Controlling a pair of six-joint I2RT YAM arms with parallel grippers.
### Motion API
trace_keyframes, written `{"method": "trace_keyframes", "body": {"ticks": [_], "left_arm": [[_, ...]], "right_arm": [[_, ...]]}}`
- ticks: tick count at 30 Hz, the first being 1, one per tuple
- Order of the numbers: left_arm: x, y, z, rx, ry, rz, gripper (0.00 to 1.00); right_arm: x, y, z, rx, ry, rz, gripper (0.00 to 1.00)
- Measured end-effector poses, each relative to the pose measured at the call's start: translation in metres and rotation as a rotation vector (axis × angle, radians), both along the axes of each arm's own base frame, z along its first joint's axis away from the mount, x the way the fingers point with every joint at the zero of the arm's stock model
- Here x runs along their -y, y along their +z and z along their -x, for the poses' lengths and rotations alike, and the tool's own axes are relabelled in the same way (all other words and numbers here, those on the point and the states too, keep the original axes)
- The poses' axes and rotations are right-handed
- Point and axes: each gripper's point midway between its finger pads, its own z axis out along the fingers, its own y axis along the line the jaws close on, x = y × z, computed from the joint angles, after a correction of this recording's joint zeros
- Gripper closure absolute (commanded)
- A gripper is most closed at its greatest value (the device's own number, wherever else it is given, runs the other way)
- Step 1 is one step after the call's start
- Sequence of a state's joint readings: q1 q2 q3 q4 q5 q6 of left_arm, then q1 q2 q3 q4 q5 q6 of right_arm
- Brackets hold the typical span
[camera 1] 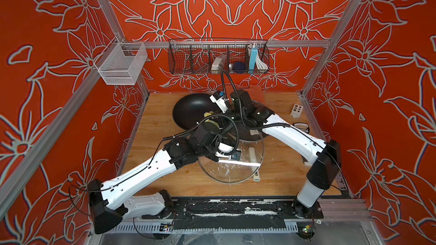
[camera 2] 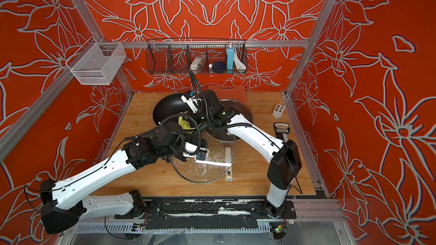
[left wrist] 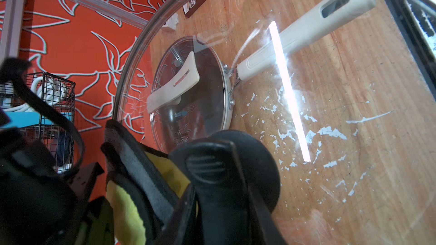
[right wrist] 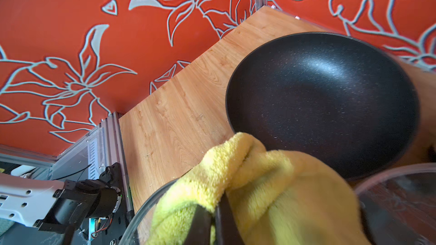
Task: Wipe the pot lid with a cloth
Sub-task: Wipe the pot lid.
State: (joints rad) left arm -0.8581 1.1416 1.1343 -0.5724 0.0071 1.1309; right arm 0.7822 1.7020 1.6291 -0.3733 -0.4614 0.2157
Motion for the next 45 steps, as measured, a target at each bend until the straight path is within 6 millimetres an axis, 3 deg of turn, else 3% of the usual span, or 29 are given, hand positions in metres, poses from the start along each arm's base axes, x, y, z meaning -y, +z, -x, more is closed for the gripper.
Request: {"method": "trace_keyframes", "body": {"ticks": [5,9,18,35,45], "left_arm": [[-0.006,0.001,-0.002,-0.008,0.051,0.036,1.0],[-0.014,-0.001,-0.001,-0.016,0.09,0.054,1.0],[-0.021,0.008,-0.002,-0.017,0.135,0.094,1.0],[-0.028,0.008,-0.009,-0.017,0.178,0.098,1.0],[-0.032,0.004,-0.016,-0.025,0.212,0.088,1.0]], "right_arm": [[0.026,0.022,0.0,0.047,-0.052,-0.013,1.0],[0.046,0.027,0.003,0.064,-0.087,-0.004,1.0],[0.083,0.003,0.023,0.042,-0.13,0.063,1.0],[0.142,-0.003,0.085,0.038,-0.158,0.074,1.0],[0.162,-0.026,0.113,-0.032,-0.175,0.069,1.0]]}}
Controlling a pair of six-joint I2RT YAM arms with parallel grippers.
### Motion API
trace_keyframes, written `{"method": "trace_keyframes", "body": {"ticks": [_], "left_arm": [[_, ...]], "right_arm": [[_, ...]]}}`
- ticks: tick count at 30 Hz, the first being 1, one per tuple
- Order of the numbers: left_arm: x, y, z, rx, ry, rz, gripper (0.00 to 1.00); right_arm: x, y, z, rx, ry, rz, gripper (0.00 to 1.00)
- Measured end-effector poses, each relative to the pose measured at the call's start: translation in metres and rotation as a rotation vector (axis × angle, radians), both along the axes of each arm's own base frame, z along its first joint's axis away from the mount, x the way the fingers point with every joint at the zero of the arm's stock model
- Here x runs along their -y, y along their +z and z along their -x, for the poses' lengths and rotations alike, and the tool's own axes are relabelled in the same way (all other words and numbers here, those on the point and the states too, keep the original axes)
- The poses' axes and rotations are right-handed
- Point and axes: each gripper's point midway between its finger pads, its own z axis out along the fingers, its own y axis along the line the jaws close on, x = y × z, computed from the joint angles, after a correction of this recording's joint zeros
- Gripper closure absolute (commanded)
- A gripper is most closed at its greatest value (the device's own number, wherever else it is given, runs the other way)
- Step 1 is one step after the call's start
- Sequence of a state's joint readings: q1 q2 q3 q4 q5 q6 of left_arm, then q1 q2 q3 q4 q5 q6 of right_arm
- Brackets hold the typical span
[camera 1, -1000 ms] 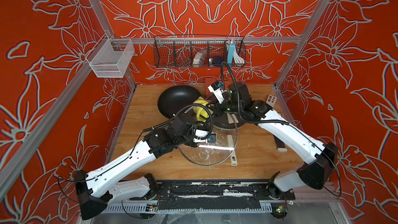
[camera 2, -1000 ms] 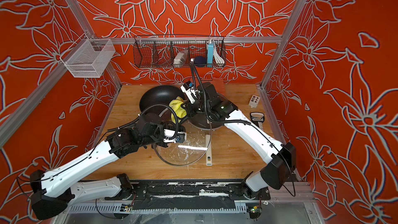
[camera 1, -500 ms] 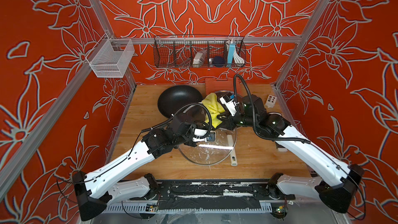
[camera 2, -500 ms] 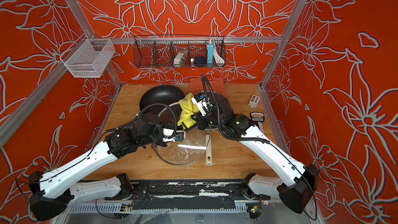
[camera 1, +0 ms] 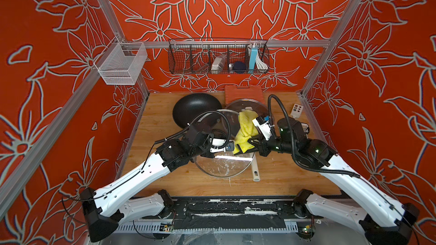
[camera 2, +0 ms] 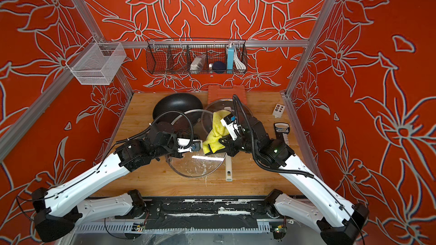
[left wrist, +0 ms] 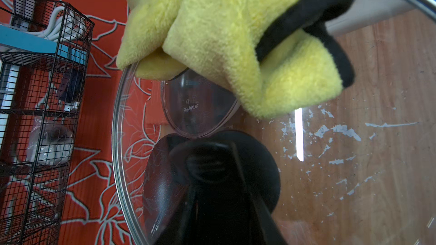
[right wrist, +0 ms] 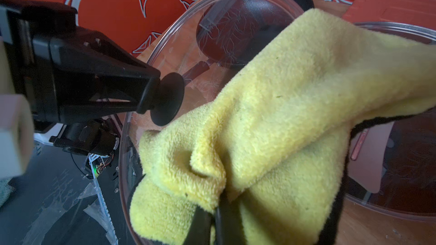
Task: Wipe the pot lid with a cloth
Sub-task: Wipe the pot lid.
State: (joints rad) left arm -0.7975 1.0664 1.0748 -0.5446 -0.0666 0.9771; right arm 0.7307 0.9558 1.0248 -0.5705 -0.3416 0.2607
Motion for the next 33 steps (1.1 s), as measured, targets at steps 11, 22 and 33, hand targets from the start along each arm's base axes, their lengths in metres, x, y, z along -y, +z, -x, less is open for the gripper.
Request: {"method": "trace_keyframes", "body": {"ticks": [11,22,33], "left_arm": [[0.006,-0.008,-0.006,-0.054,0.045,0.031,1.0],[0.008,-0.006,-0.007,-0.068,0.063,0.064,1.0],[0.013,-0.005,-0.003,-0.069,0.043,0.068,1.0]], "right_arm": [[-0.004,-0.001,0.022,-0.036,0.02,-0.043,1.0],[-0.025,0.001,-0.013,0.005,-0.013,0.008,1.0],[-0.054,0.034,-0.059,0.124,-0.049,0.016,1.0]]}}
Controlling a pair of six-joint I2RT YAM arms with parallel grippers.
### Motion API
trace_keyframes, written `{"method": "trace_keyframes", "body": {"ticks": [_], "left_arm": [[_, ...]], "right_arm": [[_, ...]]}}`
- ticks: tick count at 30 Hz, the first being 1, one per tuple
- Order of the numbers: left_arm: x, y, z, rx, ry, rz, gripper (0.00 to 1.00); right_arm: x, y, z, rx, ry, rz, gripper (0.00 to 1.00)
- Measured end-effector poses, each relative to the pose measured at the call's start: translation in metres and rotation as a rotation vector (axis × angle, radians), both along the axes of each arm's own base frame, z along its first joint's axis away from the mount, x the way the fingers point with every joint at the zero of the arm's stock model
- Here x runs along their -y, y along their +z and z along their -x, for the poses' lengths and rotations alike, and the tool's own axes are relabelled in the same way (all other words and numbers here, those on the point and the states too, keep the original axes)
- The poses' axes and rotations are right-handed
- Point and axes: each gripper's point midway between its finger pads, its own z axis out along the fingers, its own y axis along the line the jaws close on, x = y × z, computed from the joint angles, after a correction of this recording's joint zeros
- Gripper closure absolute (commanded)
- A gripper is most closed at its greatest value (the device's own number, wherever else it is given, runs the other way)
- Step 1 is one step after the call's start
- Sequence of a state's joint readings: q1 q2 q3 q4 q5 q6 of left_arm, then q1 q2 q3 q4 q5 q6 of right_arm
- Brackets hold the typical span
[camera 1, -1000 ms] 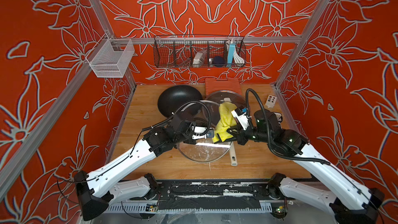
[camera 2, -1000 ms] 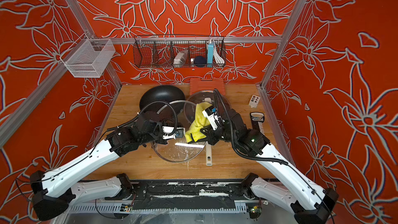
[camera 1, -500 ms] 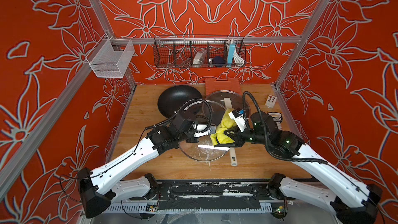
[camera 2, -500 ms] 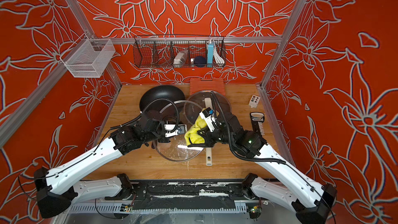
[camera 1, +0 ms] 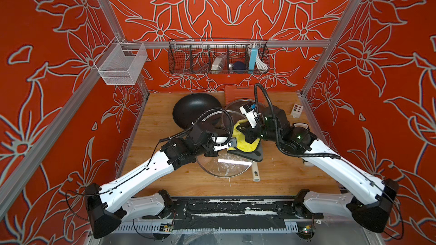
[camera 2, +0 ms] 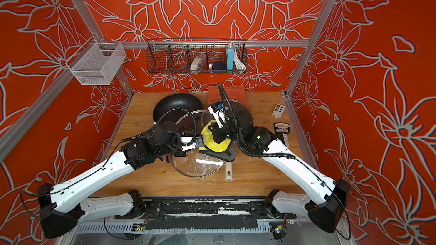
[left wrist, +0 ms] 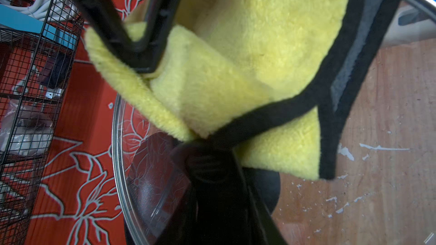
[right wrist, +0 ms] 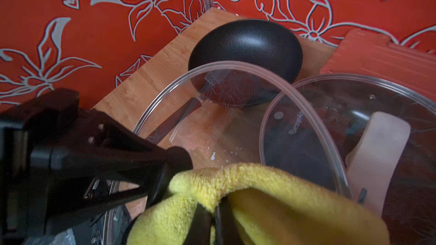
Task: Wipe the pot lid with a cloth
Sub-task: Wipe the pot lid.
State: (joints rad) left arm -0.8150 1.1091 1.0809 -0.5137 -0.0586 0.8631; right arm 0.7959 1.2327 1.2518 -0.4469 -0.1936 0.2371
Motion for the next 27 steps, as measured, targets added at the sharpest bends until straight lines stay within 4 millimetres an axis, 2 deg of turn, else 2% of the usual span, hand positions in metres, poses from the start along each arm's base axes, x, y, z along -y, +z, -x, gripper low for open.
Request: {"method": "trace_keyframes", "body": {"ticks": [9,14,21,27], "left_arm": [[0.002,0.001,0.002,0.002,-0.008,0.002,1.0],[0.003,0.002,0.002,0.006,-0.009,0.008,1.0],[0.002,0.008,-0.004,0.019,0.032,0.031,1.0],[0.0,0.026,-0.012,0.036,0.099,0.08,1.0]], "right_arm": [[-0.017,-0.002,-0.047,0.052,-0.05,0.029,1.0],[-0.028,0.008,-0.069,0.086,-0.058,0.02,1.0],[-0.026,0.016,-0.072,0.113,-0.068,0.016,1.0],[-0.007,0.023,-0.053,0.128,-0.074,0.007,1.0]]}}
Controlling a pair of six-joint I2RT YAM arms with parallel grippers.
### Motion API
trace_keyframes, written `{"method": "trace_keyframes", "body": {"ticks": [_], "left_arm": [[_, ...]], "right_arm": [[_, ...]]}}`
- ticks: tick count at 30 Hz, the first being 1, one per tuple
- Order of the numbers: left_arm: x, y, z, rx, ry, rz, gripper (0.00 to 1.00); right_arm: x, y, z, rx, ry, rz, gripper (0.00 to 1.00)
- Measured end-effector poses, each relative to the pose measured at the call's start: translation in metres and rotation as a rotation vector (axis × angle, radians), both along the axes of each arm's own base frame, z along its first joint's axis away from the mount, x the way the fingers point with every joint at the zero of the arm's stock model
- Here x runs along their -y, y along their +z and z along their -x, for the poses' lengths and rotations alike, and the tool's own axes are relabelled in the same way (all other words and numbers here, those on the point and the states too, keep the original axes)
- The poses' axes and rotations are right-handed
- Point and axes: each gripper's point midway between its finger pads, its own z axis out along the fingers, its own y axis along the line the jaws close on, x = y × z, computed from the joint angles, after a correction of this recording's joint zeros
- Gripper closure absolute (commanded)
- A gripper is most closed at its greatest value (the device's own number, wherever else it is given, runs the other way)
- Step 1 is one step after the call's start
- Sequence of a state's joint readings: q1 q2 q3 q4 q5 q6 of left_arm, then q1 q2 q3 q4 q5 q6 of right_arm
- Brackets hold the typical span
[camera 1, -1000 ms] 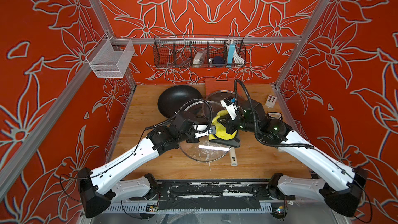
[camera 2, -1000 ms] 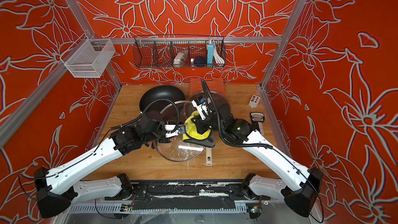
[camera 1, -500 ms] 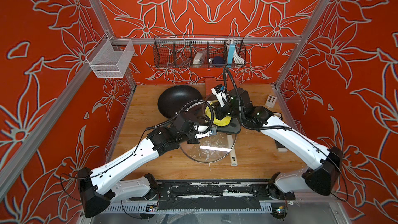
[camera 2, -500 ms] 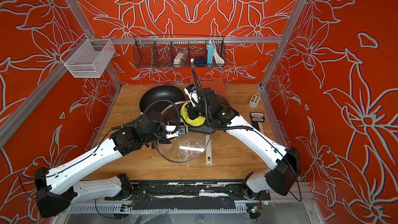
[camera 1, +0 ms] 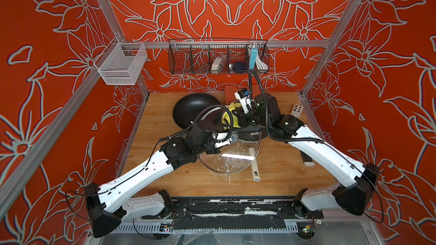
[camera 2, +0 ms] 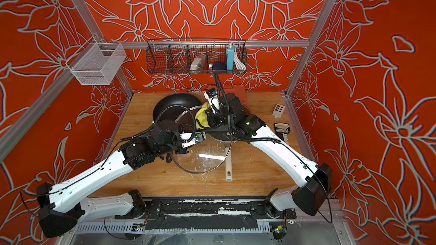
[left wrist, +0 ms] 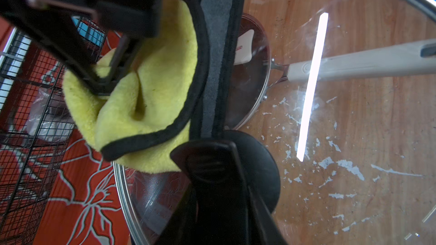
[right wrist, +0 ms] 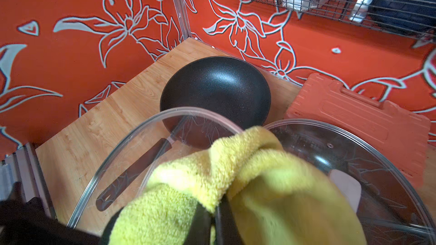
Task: Wipe the pot lid with a cloth
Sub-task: Wipe the pot lid.
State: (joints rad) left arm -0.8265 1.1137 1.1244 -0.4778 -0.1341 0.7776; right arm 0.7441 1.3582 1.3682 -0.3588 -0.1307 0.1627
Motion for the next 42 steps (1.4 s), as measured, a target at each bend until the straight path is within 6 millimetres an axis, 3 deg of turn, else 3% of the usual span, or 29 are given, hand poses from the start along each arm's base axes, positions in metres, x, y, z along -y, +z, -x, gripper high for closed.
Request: {"method": "trace_keyframes", "body": {"ticks": [6,13,23,29,35,42], "left_arm": [[0.001,0.008,-0.006,0.001,0.042,0.038,1.0],[0.001,0.004,-0.014,-0.017,0.089,0.038,1.0],[0.0,0.003,-0.021,-0.023,0.136,0.044,1.0],[0.001,0.004,-0.023,-0.031,0.149,0.054,1.0],[-0.005,0.0,-0.024,-0.045,0.186,0.042,1.0],[-0.007,-0.001,-0.024,-0.065,0.217,0.069,1.0]], "right_arm": [[0.022,0.003,0.023,0.016,-0.003,-0.013,1.0],[0.046,-0.01,0.05,-0.009,-0.005,-0.001,1.0],[0.061,-0.021,0.079,-0.052,0.003,-0.017,1.0],[0.055,-0.027,0.075,-0.066,0.002,-0.011,1.0],[0.033,-0.033,0.054,-0.084,0.009,0.006,1.0],[0.013,-0.014,0.027,-0.053,0.008,-0.011,1.0]]}}
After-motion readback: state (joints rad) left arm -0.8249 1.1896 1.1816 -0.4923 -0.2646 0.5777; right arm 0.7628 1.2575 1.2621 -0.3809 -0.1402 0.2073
